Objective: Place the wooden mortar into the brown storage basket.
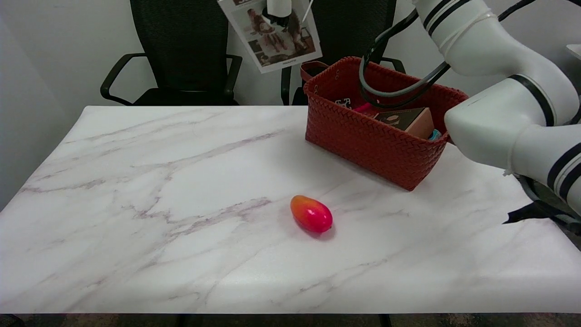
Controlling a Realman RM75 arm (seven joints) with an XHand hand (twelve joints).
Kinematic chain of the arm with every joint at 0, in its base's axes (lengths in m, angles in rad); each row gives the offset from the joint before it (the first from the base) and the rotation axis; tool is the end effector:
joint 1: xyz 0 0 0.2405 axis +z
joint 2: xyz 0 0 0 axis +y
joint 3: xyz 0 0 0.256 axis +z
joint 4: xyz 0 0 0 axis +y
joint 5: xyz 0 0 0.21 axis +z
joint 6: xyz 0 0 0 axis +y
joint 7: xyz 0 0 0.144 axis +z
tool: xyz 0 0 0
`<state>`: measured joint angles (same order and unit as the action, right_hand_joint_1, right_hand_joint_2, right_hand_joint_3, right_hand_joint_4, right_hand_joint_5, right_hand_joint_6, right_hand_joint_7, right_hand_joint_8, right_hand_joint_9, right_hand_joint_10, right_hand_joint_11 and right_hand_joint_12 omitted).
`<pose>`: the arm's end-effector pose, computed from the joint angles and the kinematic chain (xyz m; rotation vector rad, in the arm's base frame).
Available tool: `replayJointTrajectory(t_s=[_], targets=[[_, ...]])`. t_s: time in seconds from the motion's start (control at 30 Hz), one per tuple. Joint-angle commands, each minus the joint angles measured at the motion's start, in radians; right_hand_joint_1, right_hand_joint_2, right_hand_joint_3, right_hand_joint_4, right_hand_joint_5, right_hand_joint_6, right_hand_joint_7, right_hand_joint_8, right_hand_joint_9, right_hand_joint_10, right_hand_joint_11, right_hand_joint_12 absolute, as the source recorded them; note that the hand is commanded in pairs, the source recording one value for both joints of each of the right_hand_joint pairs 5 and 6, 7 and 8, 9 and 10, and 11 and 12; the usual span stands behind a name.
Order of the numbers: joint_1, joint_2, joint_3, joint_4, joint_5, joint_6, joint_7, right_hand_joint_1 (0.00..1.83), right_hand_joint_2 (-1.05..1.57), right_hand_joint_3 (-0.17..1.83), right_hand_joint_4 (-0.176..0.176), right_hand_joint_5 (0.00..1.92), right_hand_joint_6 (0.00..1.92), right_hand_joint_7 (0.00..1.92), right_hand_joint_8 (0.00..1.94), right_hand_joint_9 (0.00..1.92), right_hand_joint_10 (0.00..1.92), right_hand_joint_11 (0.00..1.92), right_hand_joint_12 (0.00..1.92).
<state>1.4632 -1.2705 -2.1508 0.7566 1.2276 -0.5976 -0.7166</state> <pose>0.0714 -0.5541 0.2237 2.0072 0.2549 -0.1994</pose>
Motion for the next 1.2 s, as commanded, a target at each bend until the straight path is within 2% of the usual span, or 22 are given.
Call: replayJointTrajectory(t_s=[0.03, 0.7, 1.2], targets=[[0.040, 0.092, 0.028, 0.017, -0.133, 0.019, 0.023, 1.36, 0.28, 1.83, 0.000, 1.00, 1.00, 1.40, 1.40, 1.50, 1.50, 1.49, 1.49], [0.028, 0.194, 0.105, 0.031, -0.312, 0.007, 0.057, 1.35, 0.28, 1.83, 0.000, 1.00, 1.00, 1.40, 1.40, 1.48, 1.48, 1.47, 1.47], [-0.065, 0.251, 0.097, 0.076, -0.309, -0.043, 0.170, 1.34, 0.25, 1.83, 0.000, 1.01, 1.01, 1.39, 1.39, 1.47, 1.47, 1.45, 1.45]])
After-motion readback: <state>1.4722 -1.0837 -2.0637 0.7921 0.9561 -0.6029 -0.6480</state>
